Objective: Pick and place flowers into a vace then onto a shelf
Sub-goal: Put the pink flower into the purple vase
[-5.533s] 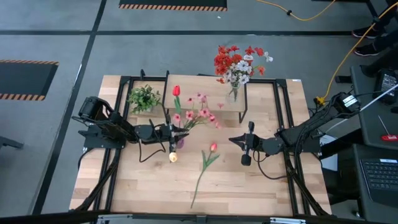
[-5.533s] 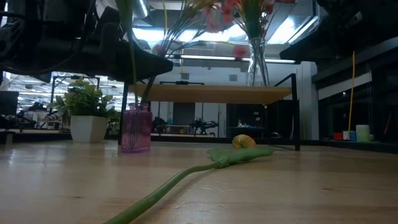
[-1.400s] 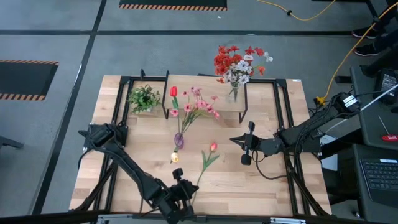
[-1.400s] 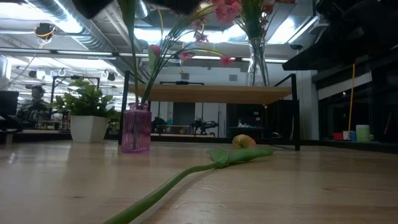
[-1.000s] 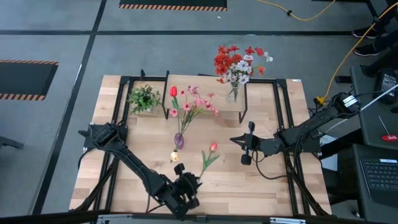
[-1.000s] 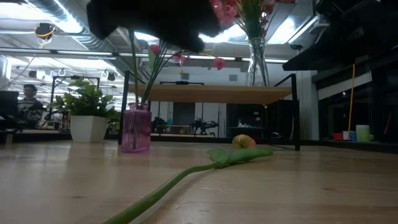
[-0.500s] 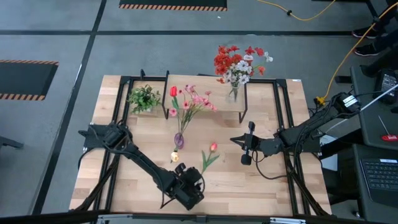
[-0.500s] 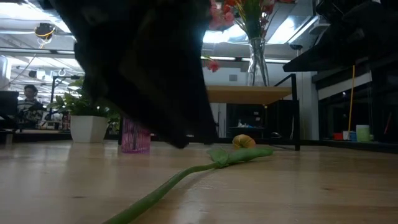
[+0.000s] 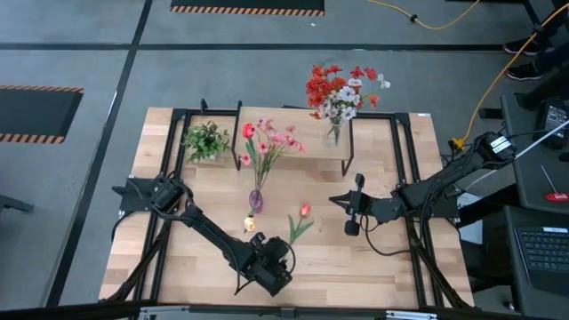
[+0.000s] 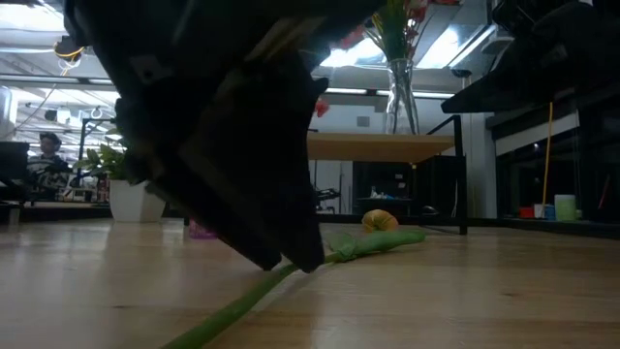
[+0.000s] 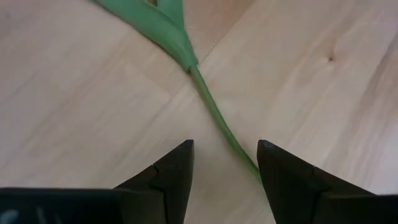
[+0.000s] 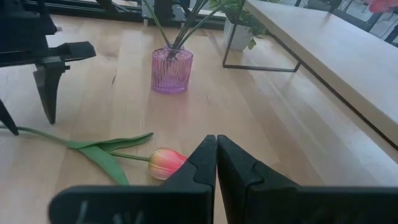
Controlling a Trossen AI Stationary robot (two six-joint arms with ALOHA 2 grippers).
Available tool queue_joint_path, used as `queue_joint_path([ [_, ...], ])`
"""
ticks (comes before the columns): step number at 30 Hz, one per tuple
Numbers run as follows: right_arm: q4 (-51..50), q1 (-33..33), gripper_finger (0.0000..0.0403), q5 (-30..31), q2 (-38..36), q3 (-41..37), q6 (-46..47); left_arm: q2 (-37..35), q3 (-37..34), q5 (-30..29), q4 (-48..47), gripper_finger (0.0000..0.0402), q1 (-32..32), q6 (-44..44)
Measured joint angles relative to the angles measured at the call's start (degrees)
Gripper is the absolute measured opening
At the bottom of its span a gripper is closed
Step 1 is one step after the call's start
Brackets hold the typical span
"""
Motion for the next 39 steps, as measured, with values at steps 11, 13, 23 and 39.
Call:
queue_joint_path([
  [11,-0.1,0.0,0.0016,0.0,0.0,0.0,0.0,0.9,0.2,0.3,-1.1,0.016,0.0,-1.8],
  [13,-0.1,0.0,0.0016,0.0,0.0,0.0,0.0,0.9,0.2,0.6,-1.4,0.0142,-0.3,-1.8],
  [23,-0.1,0.0,0.0016,0.0,0.0,0.0,0.0,1.0,0.2,2.1,-4.0,0.0009,-1.5,-2.6],
  [39,-0.1,0.0,0.0016,0.0,0.0,0.0,0.0,-0.3,-0.1,5.2,-3.7,0.0005,-3.6,0.6],
])
